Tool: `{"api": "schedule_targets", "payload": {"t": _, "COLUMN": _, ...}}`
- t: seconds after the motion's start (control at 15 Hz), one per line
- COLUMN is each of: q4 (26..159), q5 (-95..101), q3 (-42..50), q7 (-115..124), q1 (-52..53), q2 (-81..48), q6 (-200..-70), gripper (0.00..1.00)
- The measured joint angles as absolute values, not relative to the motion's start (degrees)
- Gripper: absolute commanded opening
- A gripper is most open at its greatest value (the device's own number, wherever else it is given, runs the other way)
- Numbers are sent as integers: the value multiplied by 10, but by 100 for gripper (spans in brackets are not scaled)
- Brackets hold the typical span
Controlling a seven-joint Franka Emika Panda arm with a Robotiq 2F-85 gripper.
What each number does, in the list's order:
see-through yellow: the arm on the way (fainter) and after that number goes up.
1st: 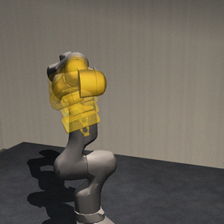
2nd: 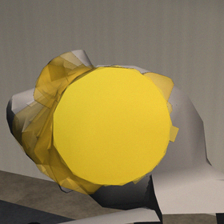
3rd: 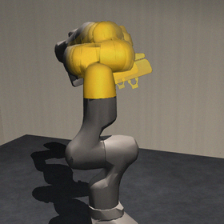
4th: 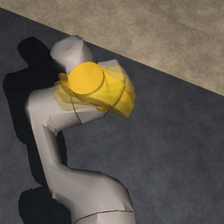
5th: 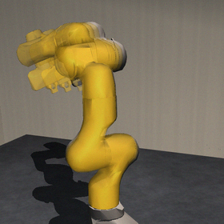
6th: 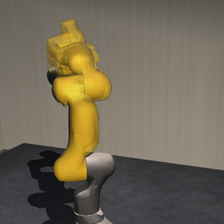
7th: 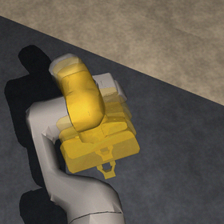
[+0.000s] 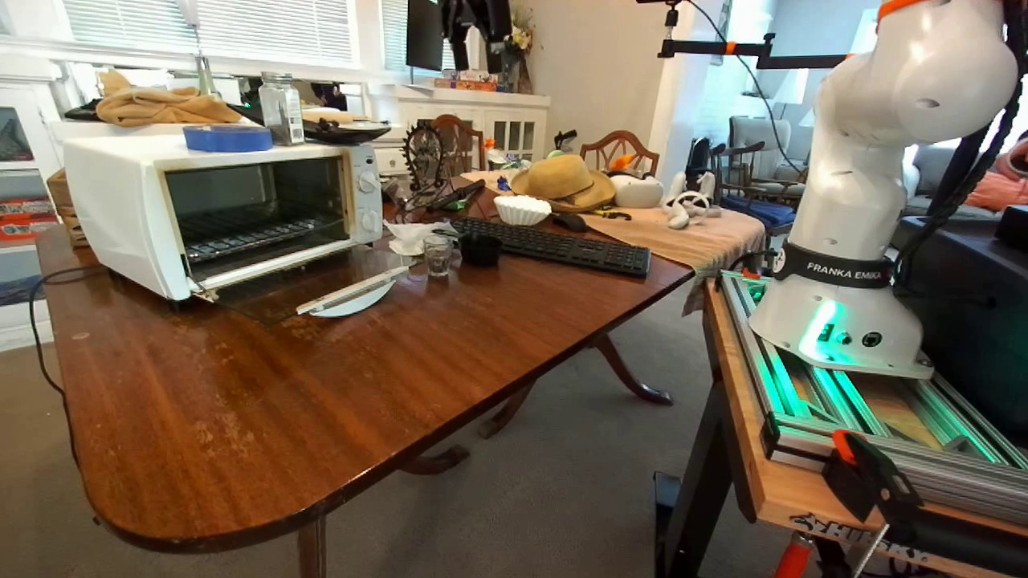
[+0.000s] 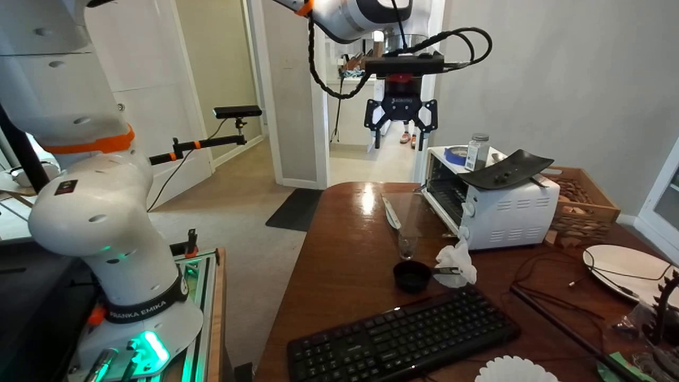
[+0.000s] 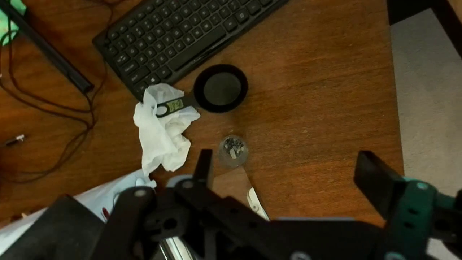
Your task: Pour the contents in the cup into the black item
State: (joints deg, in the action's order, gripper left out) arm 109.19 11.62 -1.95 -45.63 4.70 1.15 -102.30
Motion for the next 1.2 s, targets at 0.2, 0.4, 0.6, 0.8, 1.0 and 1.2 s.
{"api": "schedule_targets", "payload": {"t": 0.2, "q4": 1014, "q5": 124, "q3": -44, "q7": -511, "q1": 56, "q2": -73, "q6": -1023, "gripper": 100}}
{"api": "schedule_targets", "payload": {"t": 0.4, "q4": 927, "q5": 133, "q3": -70, "q7": -555, "q1": 71, "q2": -172, "q6": -1010, "gripper": 100}}
{"api": "schedule_targets", "payload": {"t": 0.6, "q4": 850, "q5": 153, "q3": -87, "q7": -596, "q1": 89, "q2": -245, "q6": -951, "gripper": 100}}
{"api": "schedule_targets", "payload": {"t": 0.8, "q4": 804, "q5": 175, "q3": -90, "q7": -633, "q1": 105, "q2": -275, "q6": -859, "gripper": 100}}
{"api": "schedule_targets", "payload": {"t": 1.0, "q4": 794, "q5": 190, "q3": -90, "q7": -639, "q1": 112, "q2": -279, "q6": -775, "gripper": 100}}
{"api": "schedule_targets", "payload": {"t": 1.2, "q4": 793, "q5": 194, "q3": -89, "q7": -634, "q1": 112, "q2": -279, "q6": -759, "gripper": 100}}
